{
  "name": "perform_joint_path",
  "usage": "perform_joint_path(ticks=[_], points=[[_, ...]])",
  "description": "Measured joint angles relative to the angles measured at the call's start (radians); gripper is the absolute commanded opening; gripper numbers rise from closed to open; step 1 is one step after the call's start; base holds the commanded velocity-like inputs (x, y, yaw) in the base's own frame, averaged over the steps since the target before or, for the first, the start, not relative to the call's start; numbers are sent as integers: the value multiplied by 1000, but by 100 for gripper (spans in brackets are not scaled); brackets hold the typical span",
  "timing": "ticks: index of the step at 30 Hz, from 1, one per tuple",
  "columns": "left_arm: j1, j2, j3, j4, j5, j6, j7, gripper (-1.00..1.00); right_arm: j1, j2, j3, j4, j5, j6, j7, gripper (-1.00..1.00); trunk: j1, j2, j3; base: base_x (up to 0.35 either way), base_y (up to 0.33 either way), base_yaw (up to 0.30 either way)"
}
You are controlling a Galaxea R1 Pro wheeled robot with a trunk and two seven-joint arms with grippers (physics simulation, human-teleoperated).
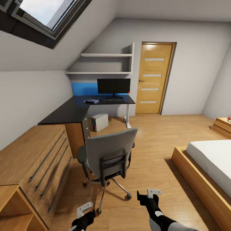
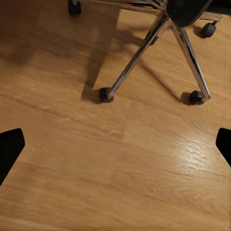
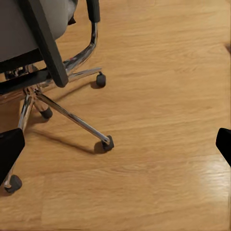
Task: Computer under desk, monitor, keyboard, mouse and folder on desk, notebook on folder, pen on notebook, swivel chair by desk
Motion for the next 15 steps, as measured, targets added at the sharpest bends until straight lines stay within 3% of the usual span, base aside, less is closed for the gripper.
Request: perform_joint_path(ticks=[15], points=[[0,-2,-1,15,3,0,1,100,7,1,0,1,14,-54,-1,100,58,-105,-47,0,0,0]])
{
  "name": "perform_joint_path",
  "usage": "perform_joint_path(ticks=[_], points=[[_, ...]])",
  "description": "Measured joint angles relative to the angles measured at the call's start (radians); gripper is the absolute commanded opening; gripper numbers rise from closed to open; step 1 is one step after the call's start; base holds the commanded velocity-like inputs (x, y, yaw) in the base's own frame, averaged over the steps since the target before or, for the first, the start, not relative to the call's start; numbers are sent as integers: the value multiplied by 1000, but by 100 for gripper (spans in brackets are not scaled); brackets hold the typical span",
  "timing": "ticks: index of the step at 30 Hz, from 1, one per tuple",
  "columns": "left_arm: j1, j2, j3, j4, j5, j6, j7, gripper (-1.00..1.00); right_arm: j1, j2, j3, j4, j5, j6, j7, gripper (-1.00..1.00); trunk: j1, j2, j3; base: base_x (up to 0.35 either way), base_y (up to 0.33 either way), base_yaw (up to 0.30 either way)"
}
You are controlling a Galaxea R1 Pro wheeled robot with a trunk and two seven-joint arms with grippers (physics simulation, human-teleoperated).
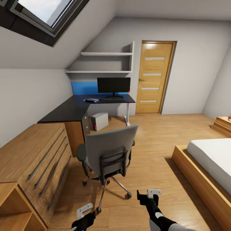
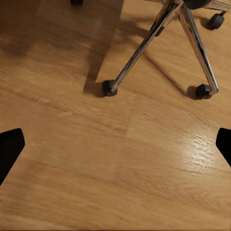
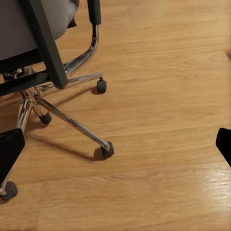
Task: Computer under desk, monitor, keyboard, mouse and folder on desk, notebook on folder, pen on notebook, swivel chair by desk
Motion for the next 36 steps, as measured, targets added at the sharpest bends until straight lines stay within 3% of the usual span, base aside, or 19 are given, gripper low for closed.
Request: perform_joint_path(ticks=[36], points=[[0,2,-1,5,0,0,0,100,0,-3,-3,3,-1,-1,-1,100,138,-252,-113,0,0,0]])
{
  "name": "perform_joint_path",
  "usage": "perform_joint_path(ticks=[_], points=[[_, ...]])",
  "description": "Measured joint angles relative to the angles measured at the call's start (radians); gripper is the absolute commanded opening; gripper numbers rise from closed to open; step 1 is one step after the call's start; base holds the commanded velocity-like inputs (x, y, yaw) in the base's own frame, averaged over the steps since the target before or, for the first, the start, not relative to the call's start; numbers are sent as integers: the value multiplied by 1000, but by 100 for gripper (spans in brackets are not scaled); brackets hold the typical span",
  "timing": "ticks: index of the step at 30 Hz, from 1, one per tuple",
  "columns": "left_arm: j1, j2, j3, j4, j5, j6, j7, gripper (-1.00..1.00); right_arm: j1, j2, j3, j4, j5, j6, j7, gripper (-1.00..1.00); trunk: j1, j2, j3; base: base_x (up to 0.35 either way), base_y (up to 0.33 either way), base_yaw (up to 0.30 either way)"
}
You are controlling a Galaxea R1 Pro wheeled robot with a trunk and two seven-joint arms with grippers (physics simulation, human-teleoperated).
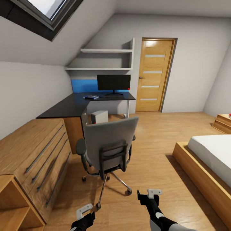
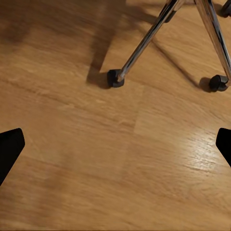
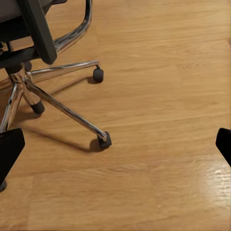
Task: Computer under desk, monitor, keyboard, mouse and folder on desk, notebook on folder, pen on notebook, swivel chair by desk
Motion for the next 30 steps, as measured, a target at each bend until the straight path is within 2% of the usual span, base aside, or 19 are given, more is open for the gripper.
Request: perform_joint_path(ticks=[30], points=[[0,0,0,2,0,0,0,100,1,1,0,0,2,0,-1,100,115,-210,-94,0,0,0]])
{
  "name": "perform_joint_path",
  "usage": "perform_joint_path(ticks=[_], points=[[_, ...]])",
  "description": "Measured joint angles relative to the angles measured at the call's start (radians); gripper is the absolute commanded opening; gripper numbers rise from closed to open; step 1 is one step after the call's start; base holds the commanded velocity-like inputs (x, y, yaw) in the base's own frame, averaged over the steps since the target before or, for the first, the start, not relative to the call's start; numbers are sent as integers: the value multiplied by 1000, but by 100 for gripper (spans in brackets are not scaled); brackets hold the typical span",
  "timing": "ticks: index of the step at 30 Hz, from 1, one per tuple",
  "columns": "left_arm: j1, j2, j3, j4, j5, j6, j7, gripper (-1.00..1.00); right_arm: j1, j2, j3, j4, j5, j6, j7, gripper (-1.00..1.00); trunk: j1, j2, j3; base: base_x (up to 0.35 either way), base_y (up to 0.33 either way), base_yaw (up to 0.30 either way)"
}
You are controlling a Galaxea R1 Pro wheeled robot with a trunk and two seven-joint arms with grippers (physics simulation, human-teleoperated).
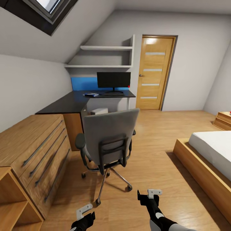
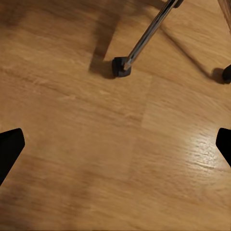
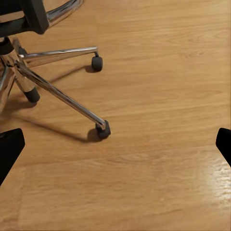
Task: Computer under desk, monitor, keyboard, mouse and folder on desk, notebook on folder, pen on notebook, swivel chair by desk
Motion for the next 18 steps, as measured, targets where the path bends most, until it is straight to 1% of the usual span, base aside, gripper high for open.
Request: perform_joint_path(ticks=[10,18], points=[[0,0,-3,34,0,-2,0,100,0,0,0,0,-1,0,-1,100,38,-70,-31,0,0,0],[0,0,-3,38,0,-2,0,100,0,0,0,0,-1,0,-1,100,69,-126,-56,0,0,0]])
